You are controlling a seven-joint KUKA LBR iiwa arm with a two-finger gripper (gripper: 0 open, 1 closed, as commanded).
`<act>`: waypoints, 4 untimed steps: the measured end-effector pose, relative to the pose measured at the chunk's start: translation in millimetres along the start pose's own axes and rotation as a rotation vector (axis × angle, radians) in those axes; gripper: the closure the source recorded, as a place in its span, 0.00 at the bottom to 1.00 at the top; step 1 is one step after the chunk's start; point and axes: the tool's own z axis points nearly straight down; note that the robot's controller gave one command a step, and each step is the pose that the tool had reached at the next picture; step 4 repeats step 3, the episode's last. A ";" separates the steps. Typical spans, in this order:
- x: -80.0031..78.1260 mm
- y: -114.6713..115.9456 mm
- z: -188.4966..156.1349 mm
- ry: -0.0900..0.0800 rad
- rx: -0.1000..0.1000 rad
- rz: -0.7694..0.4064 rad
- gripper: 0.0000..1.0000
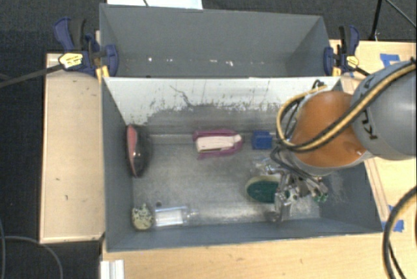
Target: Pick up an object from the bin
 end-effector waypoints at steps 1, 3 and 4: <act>-1.9 -0.4 -3.0 -0.006 0.002 -0.001 1.00; 16.8 19.7 -233.0 -0.014 0.006 -0.190 1.00; 16.8 19.7 -233.0 -0.014 0.006 -0.190 1.00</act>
Offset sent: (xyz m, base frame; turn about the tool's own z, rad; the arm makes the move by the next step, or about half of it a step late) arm 0.0000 0.0000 0.0000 0.0000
